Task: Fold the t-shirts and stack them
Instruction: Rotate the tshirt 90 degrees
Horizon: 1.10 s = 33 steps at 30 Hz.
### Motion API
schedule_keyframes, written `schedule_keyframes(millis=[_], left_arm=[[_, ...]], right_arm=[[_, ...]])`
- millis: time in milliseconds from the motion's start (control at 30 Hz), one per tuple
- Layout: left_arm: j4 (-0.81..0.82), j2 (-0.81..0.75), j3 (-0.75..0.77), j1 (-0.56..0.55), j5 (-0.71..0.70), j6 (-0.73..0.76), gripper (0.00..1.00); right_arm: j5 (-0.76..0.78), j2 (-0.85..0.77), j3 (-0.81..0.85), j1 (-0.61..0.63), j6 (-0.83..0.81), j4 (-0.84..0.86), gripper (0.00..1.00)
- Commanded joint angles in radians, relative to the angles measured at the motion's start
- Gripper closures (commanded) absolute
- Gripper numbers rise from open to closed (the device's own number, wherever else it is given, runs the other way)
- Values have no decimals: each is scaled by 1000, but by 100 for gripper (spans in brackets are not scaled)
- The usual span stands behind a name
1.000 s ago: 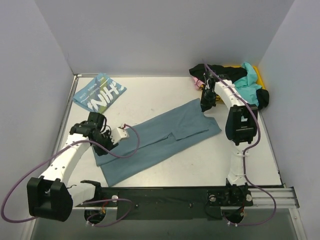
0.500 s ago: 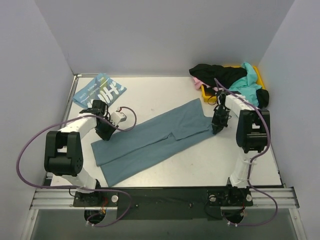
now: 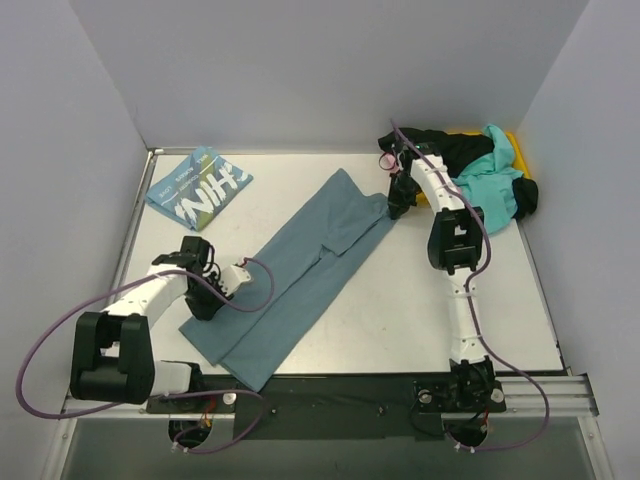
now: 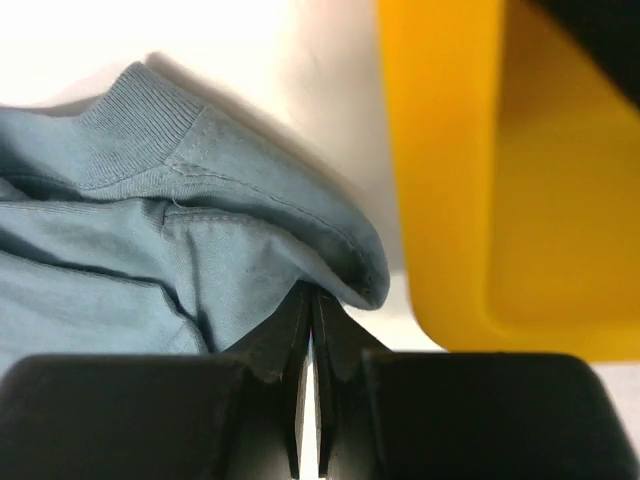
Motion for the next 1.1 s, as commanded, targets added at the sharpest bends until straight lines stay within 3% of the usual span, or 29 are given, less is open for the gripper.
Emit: schedule_keyframes(millis=[0,100,233,300,400,633,733,833,867,933,1067], left_arm=[[-168,-54,62,-45,165,13,71],[-196,-63,115,-54,193,-21,70],[-240,-69,204,-19,185,-13,69],[-207,-68,227,-3,150,-39,67],[-89,-38,229,3,87,-143,66],[-65,-27,223,4,124,-256,64],[-64,-57,200,4,119,-266,64],[-68,-67,185,7,111,-286,64],[-70,-67,184,6,111,-288,64],[-79,-71,195,7,139,-289,64],[-122,-60,217,7,238,-263,63]], right_arm=[[-35,13,118,-1,19,38,100],[-38,-96,34,-8,9,123,98],[-16,-301,-219,-39,48,241,82],[-27,-389,-383,-51,101,306,73],[-119,-433,-560,-65,173,396,69],[-213,-274,-484,-71,308,422,55],[-219,-225,-447,-71,379,429,55],[-256,-174,-429,-65,425,469,65],[-283,-165,-421,-62,439,497,82],[-311,-144,-392,-44,448,538,100],[-331,-124,-314,-32,497,674,100]])
